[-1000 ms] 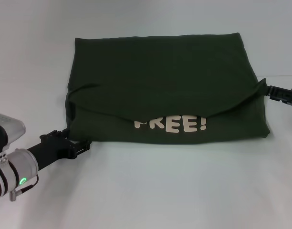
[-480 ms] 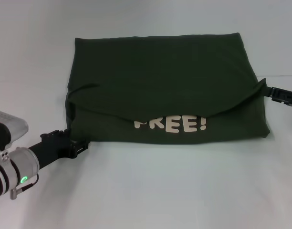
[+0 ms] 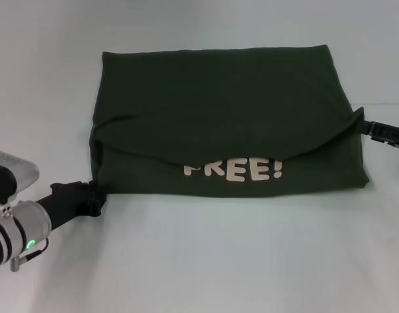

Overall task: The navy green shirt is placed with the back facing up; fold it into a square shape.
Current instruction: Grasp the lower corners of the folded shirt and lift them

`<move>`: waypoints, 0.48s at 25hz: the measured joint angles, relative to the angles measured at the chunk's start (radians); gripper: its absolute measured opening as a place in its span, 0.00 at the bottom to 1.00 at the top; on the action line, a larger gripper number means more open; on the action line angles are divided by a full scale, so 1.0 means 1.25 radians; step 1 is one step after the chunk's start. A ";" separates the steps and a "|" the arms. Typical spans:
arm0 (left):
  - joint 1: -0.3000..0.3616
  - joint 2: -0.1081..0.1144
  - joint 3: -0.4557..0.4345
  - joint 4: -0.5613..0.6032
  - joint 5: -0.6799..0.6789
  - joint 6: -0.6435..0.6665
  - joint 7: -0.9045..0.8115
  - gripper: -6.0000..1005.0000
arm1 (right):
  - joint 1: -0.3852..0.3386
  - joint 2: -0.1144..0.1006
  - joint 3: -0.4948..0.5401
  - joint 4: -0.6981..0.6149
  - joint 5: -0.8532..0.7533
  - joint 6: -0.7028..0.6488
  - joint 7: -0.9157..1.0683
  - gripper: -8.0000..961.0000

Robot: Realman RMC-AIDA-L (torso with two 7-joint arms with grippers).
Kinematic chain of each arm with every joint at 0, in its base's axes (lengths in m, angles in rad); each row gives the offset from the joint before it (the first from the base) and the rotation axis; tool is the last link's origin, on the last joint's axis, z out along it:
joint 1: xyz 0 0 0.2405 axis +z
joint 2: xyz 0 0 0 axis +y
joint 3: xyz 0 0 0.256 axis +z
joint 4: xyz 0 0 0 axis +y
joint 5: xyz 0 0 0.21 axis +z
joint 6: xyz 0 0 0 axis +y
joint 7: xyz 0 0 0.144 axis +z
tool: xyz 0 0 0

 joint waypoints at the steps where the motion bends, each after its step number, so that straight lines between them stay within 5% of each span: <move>1: 0.000 0.000 0.001 0.000 0.000 -0.002 0.000 0.25 | -0.001 0.000 0.000 -0.001 0.001 -0.001 0.000 0.73; 12: -0.002 0.000 0.004 0.009 0.000 0.003 -0.005 0.03 | -0.005 -0.002 -0.006 -0.004 -0.003 -0.004 0.002 0.72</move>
